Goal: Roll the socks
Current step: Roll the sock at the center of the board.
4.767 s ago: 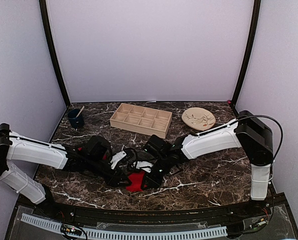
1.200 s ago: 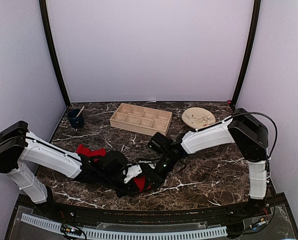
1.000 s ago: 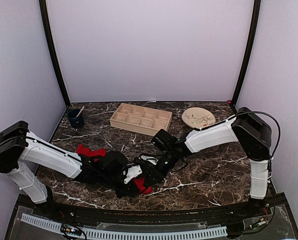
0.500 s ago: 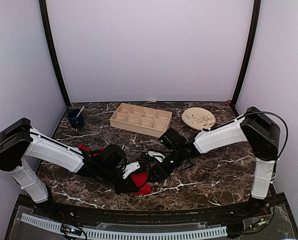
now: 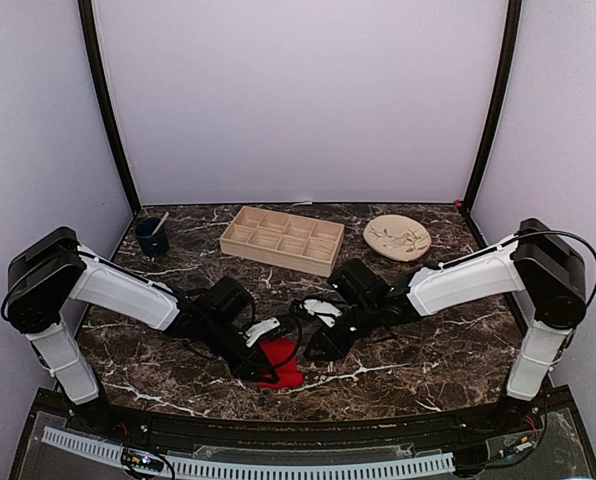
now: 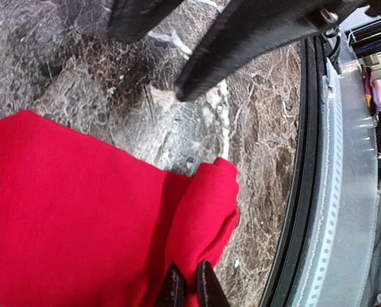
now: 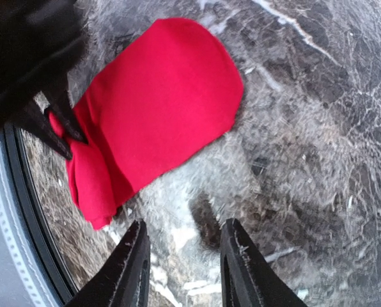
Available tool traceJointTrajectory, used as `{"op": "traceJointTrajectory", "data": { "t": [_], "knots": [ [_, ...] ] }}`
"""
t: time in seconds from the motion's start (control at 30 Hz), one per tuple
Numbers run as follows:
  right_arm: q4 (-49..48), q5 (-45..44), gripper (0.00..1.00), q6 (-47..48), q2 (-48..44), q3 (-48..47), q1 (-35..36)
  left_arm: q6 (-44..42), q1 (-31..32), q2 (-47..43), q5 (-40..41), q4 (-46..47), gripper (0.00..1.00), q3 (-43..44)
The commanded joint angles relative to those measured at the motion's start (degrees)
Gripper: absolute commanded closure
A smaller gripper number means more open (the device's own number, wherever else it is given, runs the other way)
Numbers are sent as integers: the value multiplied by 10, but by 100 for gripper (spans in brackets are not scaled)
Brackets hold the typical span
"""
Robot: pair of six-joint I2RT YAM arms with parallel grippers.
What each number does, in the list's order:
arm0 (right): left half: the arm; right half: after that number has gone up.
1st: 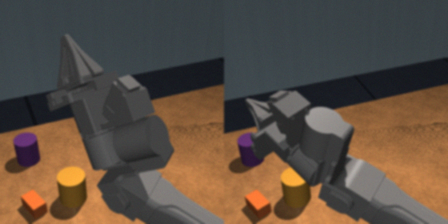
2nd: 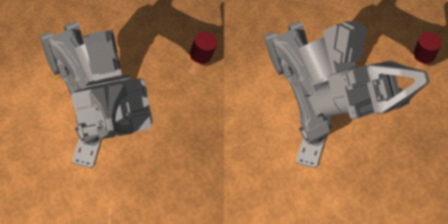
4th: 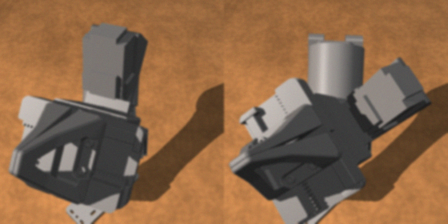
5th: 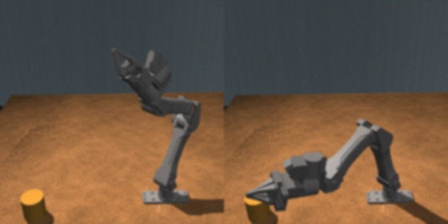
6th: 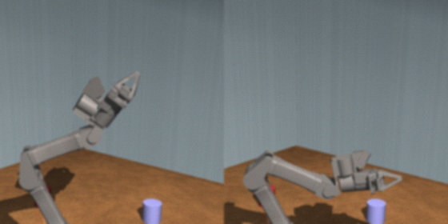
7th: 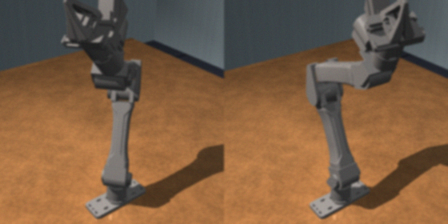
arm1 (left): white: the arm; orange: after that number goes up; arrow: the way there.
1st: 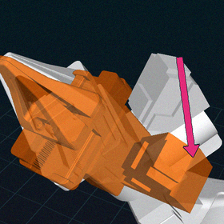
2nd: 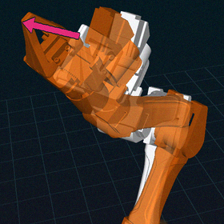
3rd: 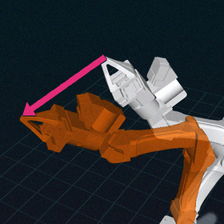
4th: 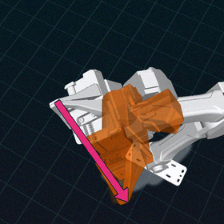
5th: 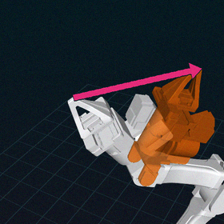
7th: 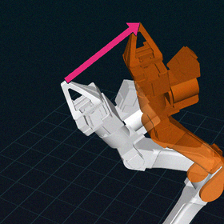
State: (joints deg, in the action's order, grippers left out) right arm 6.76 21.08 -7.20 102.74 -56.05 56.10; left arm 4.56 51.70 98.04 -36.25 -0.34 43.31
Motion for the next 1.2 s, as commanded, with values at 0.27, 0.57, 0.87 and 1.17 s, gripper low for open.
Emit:
{"op": "traceJointTrajectory", "data": {
  "t": [0.27,0.57,0.87,1.17],
  "knots": [
    [-60,-113,68,48,-71,54,69,0,-41,68,-122,-92,100,21],
    [-50,-122,67,73,-69,45,118,-13,-65,99,-156,-117,100,40],
    [-34,-134,65,91,-48,22,153,-27,-74,125,-170,-136,100,52],
    [-17,-140,61,111,-14,-10,163,-34,-75,131,-173,-142,100,51]
  ]
}}
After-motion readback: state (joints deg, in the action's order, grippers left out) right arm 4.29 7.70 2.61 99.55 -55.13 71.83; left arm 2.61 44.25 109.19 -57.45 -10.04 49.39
